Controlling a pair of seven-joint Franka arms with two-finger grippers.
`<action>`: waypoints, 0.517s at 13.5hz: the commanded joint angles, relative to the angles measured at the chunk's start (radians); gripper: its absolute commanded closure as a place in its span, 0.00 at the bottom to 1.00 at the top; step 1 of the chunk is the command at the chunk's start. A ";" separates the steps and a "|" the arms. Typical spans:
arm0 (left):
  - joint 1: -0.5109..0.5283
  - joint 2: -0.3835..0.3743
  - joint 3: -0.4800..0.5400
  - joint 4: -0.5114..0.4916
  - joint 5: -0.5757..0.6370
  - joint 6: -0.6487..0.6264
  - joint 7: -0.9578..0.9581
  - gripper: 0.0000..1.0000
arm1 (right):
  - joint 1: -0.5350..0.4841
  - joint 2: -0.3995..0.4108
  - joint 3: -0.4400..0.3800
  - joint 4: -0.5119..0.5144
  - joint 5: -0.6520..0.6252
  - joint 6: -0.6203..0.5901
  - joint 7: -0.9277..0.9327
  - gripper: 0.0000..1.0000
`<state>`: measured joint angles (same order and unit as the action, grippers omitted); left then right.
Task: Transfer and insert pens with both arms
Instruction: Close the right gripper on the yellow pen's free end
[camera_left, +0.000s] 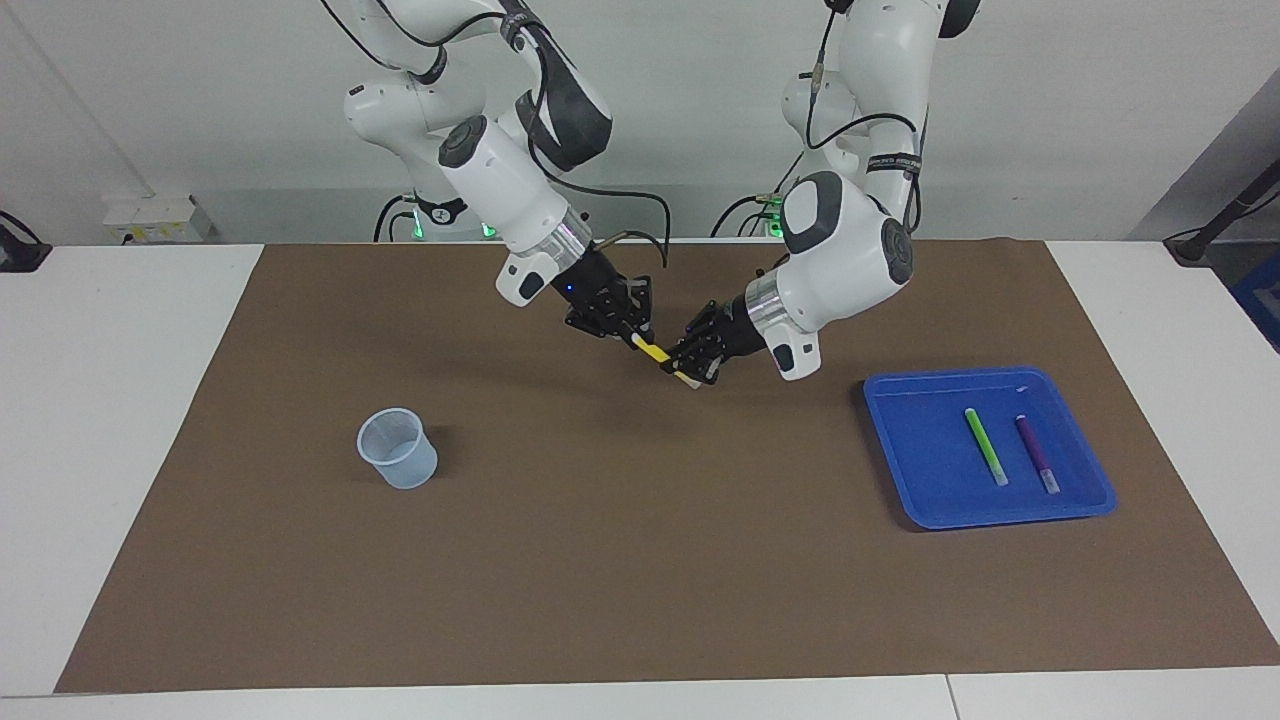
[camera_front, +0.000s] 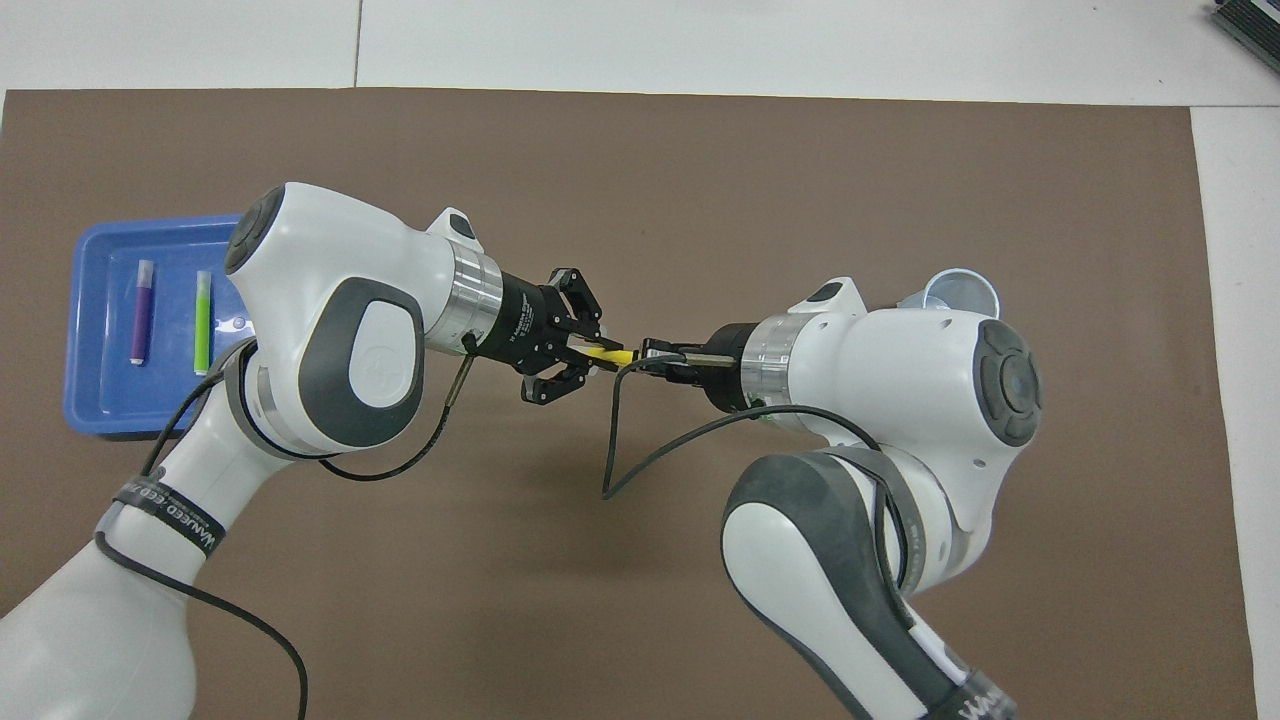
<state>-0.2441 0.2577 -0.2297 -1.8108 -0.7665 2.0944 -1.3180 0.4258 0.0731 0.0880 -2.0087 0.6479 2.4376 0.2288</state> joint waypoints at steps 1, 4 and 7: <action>-0.017 -0.014 0.013 -0.016 -0.016 0.018 -0.006 1.00 | -0.010 0.016 0.004 0.010 0.019 0.018 -0.052 0.94; -0.017 -0.014 0.013 -0.016 -0.016 0.018 -0.006 1.00 | -0.010 0.016 0.004 0.010 0.019 0.018 -0.055 1.00; -0.015 -0.014 0.013 -0.015 -0.016 0.018 -0.006 1.00 | -0.010 0.016 0.004 0.008 0.021 0.018 -0.060 1.00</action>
<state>-0.2441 0.2578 -0.2296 -1.8109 -0.7679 2.0958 -1.3180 0.4257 0.0737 0.0878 -2.0075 0.6479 2.4379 0.2110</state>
